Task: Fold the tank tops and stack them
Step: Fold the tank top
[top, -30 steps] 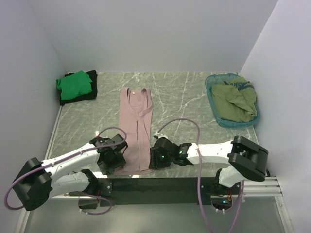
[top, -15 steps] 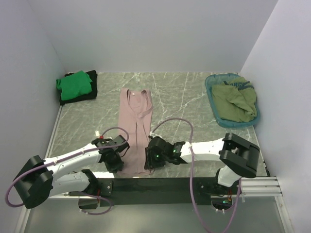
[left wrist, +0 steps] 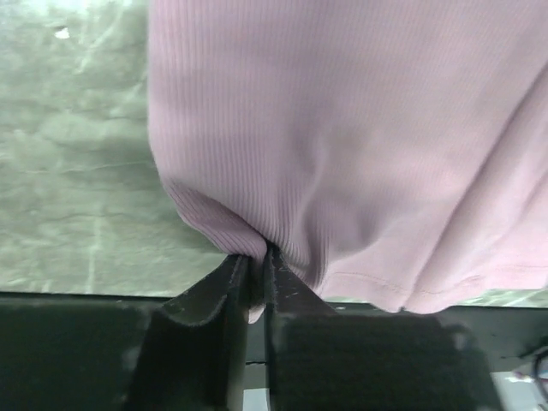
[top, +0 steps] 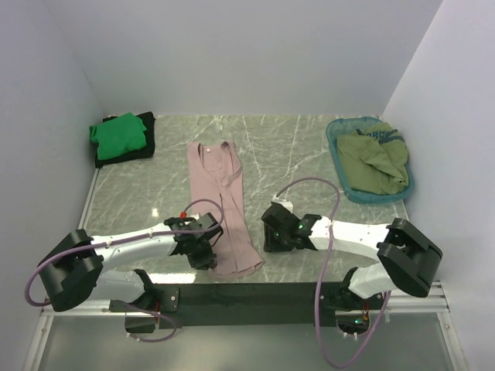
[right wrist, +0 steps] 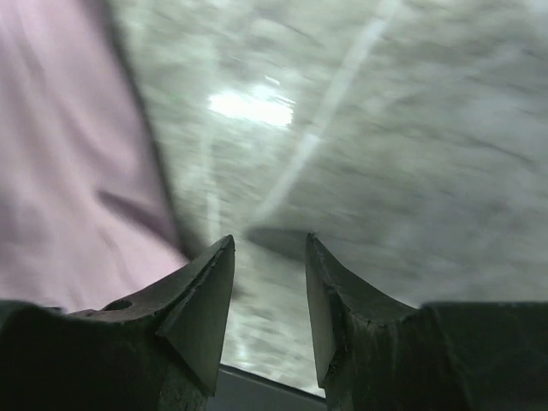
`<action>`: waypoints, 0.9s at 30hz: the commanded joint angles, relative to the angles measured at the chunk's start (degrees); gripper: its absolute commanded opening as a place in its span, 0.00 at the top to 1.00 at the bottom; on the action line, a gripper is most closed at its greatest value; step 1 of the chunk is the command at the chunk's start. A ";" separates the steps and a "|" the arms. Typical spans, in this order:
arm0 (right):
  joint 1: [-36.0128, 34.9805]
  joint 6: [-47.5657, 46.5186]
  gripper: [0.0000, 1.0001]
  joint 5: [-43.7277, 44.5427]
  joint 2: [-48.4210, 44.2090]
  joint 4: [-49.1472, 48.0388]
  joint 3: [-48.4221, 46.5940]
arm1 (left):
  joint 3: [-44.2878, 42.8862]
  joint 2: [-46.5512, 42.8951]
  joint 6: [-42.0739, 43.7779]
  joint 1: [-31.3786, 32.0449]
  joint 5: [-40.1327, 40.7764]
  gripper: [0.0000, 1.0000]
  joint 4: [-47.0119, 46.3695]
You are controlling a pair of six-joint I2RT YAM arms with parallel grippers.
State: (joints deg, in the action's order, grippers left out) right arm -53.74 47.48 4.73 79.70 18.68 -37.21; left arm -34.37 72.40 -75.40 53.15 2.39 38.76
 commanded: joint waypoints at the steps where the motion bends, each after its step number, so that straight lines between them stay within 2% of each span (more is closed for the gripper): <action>1: -0.49 -2.40 0.54 5.37 -2.35 9.26 -0.84 | 0.62 -1.64 -3.97 0.21 1.38 0.82 -3.79; 2: -1.10 -2.40 0.54 5.72 -2.97 9.88 -2.06 | 0.88 -3.74 -4.32 -0.06 1.65 0.70 -3.09; 3: -1.63 -2.40 0.54 6.86 -3.41 10.50 -2.68 | 1.14 -4.72 -4.41 -0.06 2.00 0.63 -2.56; 4: -3.72 -2.05 0.55 8.52 -4.72 12.77 -5.13 | 0.89 -6.64 -4.50 -0.23 3.05 0.48 -0.29; 8: -6.63 -1.17 0.56 10.47 -6.05 15.16 -8.31 | -0.43 -10.87 -4.85 -0.23 5.16 0.30 4.99; 13: -9.98 -0.82 0.57 9.86 -4.65 14.64 -10.95 | -0.79 -13.34 -5.81 -0.23 6.48 0.33 11.06; 15: -11.29 -0.64 0.58 9.60 -2.72 14.02 -11.56 | 0.70 -13.60 -6.95 -0.23 6.57 0.37 11.95; 20: -14.73 0.15 0.59 8.90 0.27 13.14 -14.55 | 2.12 -12.73 -6.96 -0.23 5.52 0.43 9.67; 27: -17.72 -0.02 0.58 7.66 7.74 12.44 -17.54 | 1.23 -12.90 -6.34 -0.23 6.40 0.43 9.58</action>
State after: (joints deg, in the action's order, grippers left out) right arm -70.48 46.83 12.21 85.78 31.75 -52.58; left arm -32.34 59.86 -80.68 53.01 7.42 47.88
